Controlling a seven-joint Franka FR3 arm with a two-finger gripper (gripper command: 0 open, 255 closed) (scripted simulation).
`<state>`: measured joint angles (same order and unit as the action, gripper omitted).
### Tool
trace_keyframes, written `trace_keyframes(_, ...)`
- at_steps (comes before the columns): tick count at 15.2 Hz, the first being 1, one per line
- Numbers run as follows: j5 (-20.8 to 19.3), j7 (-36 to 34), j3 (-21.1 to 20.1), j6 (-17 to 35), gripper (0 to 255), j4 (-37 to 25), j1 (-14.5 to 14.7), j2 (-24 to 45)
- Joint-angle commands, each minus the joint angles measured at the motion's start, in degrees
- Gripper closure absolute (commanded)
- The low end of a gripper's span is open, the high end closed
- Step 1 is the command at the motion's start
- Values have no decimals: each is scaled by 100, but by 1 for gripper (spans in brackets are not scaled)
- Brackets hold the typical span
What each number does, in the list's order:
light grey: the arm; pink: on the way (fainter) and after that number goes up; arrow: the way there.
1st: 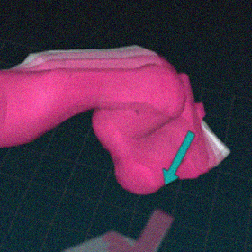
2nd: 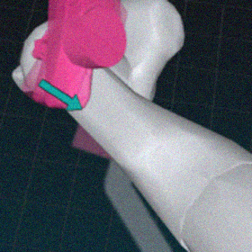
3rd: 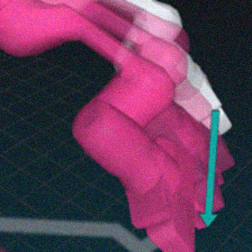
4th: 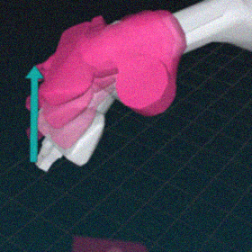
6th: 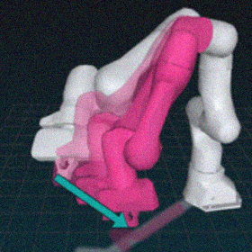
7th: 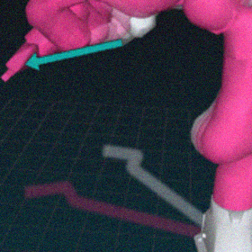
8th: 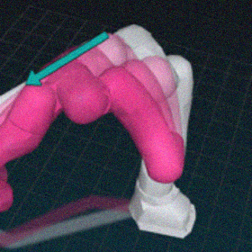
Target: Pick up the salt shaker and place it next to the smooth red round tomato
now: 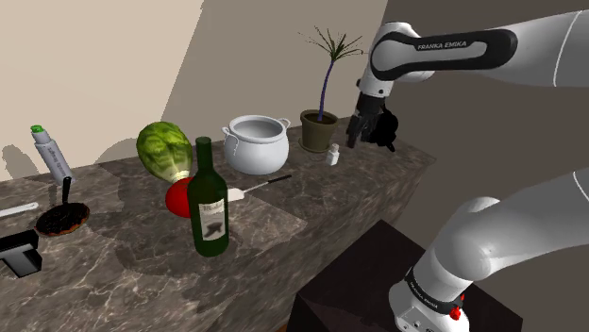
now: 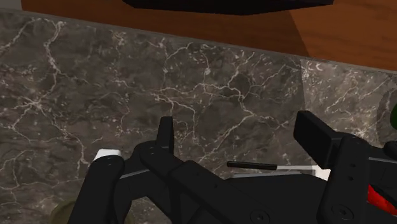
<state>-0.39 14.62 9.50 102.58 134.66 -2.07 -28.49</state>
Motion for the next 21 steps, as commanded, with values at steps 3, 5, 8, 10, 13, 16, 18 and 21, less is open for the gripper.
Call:
trace_keyframes(3, -106, 424, 266, 534, 0, -277, -58, 731)
trace_keyframes(5, -116, 624, 383, 775, 0, -454, -77, 1110)
trace_keyframes(8, -84, 930, 544, 1099, 0, -774, -108, 1700)
trace_keyframes(10, -30, 1138, 638, 1288, 0, -1024, -134, 2104)
trace_keyframes(13, 93, 1454, 752, 1524, 0, -1455, -191, 2724)
trace_keyframes(16, 255, 1766, 827, 1701, 0, -1955, -278, 3356)
trace_keyframes(18, 330, 1892, 843, 1756, 0, -2185, -327, 3624)
trace_keyframes(21, 370, 1919, 835, 1968, 0, -2063, -335, 3719)
